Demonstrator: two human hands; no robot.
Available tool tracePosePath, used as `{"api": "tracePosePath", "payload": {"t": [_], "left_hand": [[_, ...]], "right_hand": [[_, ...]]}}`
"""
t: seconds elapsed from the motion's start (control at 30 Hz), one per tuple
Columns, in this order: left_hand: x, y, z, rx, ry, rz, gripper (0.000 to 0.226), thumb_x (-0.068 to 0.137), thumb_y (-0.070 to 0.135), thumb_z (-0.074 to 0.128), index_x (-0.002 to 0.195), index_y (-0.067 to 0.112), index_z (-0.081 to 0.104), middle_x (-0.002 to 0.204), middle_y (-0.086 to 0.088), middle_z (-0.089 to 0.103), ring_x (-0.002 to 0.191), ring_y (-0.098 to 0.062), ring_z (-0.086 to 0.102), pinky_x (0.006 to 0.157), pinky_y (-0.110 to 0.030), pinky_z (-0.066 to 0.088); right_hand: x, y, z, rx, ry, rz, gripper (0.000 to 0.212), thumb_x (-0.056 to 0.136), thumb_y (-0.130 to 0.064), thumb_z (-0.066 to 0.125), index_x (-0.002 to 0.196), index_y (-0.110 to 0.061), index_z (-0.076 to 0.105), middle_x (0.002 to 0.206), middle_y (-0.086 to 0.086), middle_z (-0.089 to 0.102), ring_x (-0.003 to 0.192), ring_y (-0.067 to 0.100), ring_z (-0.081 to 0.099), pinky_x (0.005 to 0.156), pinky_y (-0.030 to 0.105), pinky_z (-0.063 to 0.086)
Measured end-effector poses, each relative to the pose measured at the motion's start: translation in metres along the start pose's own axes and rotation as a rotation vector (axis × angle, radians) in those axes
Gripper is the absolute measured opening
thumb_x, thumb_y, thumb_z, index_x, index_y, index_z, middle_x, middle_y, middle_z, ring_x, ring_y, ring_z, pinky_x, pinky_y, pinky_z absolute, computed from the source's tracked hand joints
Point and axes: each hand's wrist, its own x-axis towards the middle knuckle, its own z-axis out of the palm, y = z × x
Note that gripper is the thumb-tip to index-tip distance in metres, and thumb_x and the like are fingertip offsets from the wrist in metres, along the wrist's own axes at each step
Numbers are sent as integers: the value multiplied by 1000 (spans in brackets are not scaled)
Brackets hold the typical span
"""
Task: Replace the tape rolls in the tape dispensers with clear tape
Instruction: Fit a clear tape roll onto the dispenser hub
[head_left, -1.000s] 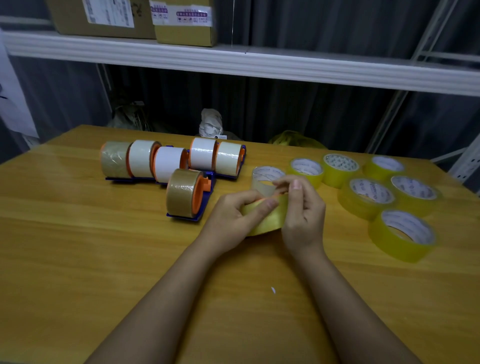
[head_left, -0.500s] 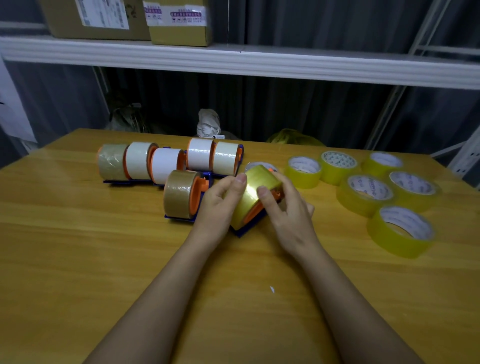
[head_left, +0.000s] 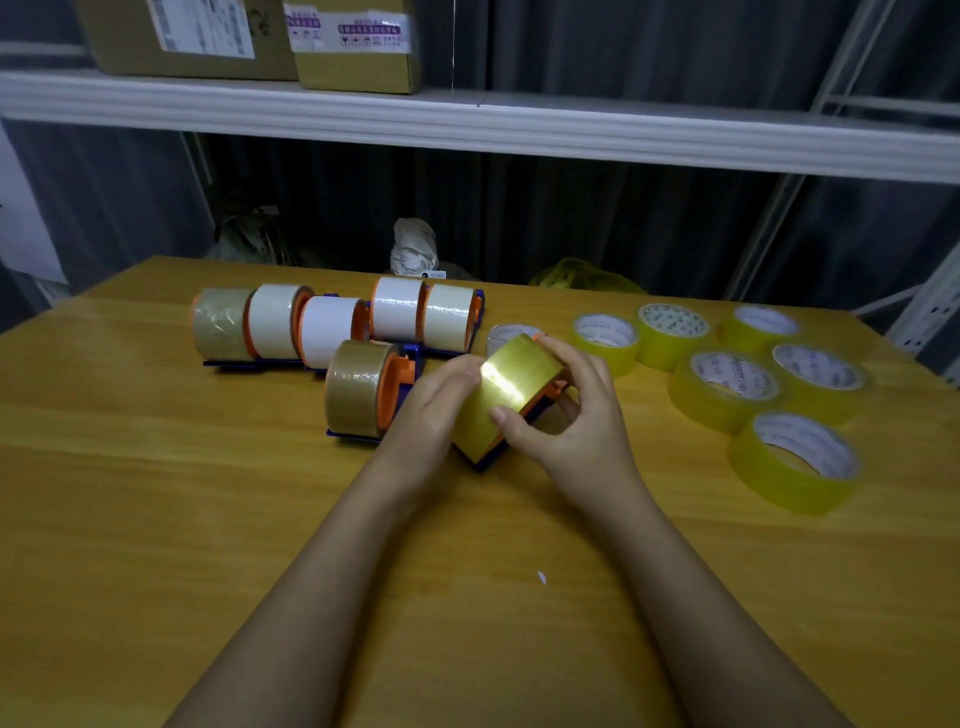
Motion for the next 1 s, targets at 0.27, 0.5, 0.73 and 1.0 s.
{"api": "tracePosePath", "payload": {"t": [0.27, 0.5, 0.73, 1.0], "left_hand": [[4, -3, -2, 29, 59, 15, 29, 89, 43, 40, 96, 25, 61, 78, 20, 65, 78, 2, 59, 68, -12, 44], [2, -3, -2, -13, 78, 42, 41, 93, 38, 39, 100, 3, 60, 88, -20, 59, 81, -20, 57, 71, -31, 45], [2, 0, 1, -48, 107, -3, 33, 87, 36, 40, 97, 16, 63, 83, 2, 60, 75, -3, 56, 64, -14, 43], [5, -1, -1, -19, 108, -15, 30, 82, 32, 40, 99, 20, 61, 84, 3, 59, 73, 0, 55, 62, -10, 43]], "right_hand": [[1, -1, 2, 67, -54, -47, 89, 63, -59, 73, 140, -39, 34, 137, -13, 38, 130, -1, 37, 105, 23, 38], [5, 3, 8, 376, -161, 181, 66, 75, -54, 67, 133, -33, 46, 126, -6, 60, 111, 3, 60, 89, 23, 50], [1, 2, 5, 350, -84, 74, 73, 65, -37, 80, 129, -30, 44, 126, -3, 55, 112, 5, 59, 84, 21, 52], [-2, 1, 5, -69, -42, -179, 92, 62, -50, 79, 139, -27, 34, 141, -8, 34, 134, 8, 35, 106, 40, 42]]}}
